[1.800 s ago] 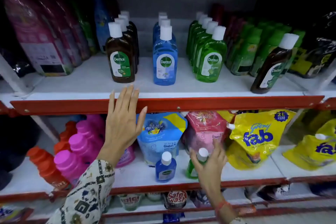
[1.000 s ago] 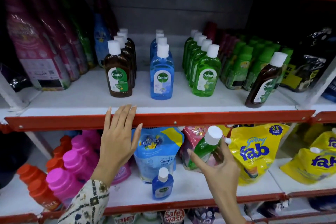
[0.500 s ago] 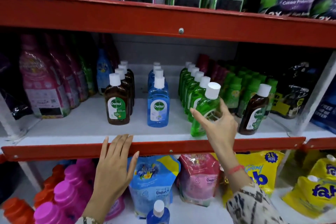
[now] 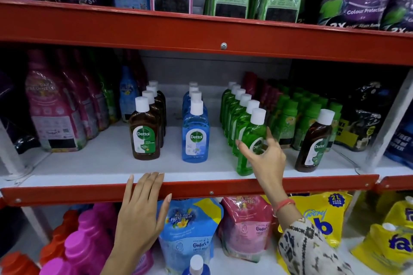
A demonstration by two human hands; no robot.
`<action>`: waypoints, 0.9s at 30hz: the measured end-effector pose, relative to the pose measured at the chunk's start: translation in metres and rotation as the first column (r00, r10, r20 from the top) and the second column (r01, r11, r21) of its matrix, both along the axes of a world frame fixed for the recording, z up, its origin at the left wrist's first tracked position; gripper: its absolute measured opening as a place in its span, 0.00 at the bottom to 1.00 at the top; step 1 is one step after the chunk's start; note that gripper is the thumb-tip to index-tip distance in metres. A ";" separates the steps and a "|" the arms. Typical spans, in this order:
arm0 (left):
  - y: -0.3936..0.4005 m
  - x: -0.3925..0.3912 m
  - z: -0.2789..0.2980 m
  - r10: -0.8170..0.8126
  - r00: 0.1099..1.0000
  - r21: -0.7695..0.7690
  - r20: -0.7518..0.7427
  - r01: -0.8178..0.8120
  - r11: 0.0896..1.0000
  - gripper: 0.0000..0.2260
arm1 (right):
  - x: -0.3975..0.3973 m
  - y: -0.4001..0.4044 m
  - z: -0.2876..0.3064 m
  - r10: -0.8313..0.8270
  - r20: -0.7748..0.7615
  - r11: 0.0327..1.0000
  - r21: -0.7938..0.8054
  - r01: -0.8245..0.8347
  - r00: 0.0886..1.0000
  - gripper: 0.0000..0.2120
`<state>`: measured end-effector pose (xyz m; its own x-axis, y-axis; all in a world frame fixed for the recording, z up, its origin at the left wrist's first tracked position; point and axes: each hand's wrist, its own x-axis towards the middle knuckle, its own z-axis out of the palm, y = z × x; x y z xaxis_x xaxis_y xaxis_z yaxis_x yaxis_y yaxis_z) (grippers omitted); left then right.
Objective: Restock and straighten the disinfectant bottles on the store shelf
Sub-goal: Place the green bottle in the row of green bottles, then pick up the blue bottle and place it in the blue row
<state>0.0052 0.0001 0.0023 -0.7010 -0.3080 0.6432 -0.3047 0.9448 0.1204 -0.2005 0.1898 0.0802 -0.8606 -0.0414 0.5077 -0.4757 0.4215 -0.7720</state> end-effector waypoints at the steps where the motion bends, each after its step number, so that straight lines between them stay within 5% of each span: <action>1: 0.000 0.000 0.000 -0.002 1.000 0.001 -0.001 0.002 1.000 0.24 | 0.001 0.001 -0.001 0.009 0.009 1.000 0.001 -0.010 1.000 0.41; 6: -0.001 0.002 0.003 0.006 0.999 -0.030 0.037 -0.004 1.000 0.25 | 0.023 -0.001 -0.009 0.011 0.008 0.997 -0.082 -0.010 1.000 0.47; 12: -0.011 0.013 0.001 0.040 0.998 -0.080 0.050 -0.036 0.996 0.25 | 0.107 -0.014 -0.076 -0.012 -0.143 0.970 -0.242 -0.024 0.990 0.40; 17: -0.021 0.022 -0.005 0.043 0.998 -0.111 0.056 -0.036 0.993 0.25 | 0.175 -0.012 -0.193 0.102 0.245 0.995 -0.002 -0.104 0.964 0.54; 20: -0.019 0.022 -0.003 0.022 1.000 -0.076 0.017 -0.020 0.997 0.23 | 0.194 -0.018 -0.233 0.137 0.479 0.989 -0.015 -0.148 0.867 0.57; 23: -0.016 0.022 -0.002 0.017 1.000 -0.043 0.018 -0.017 0.999 0.23 | 0.198 -0.030 -0.247 0.120 0.591 0.992 -0.040 -0.119 0.798 0.50; 27: -0.018 0.024 -0.001 -0.008 1.000 -0.044 0.028 0.009 0.999 0.23 | 0.200 -0.042 -0.250 0.002 0.574 1.000 0.000 -0.003 0.819 0.38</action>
<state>0.0292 -0.0175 0.0013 -0.7211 -0.2737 0.6364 -0.2995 0.9515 0.0698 -0.0002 0.1482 -0.1699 -0.9959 -0.0442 -0.0788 0.0529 0.4216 -0.9052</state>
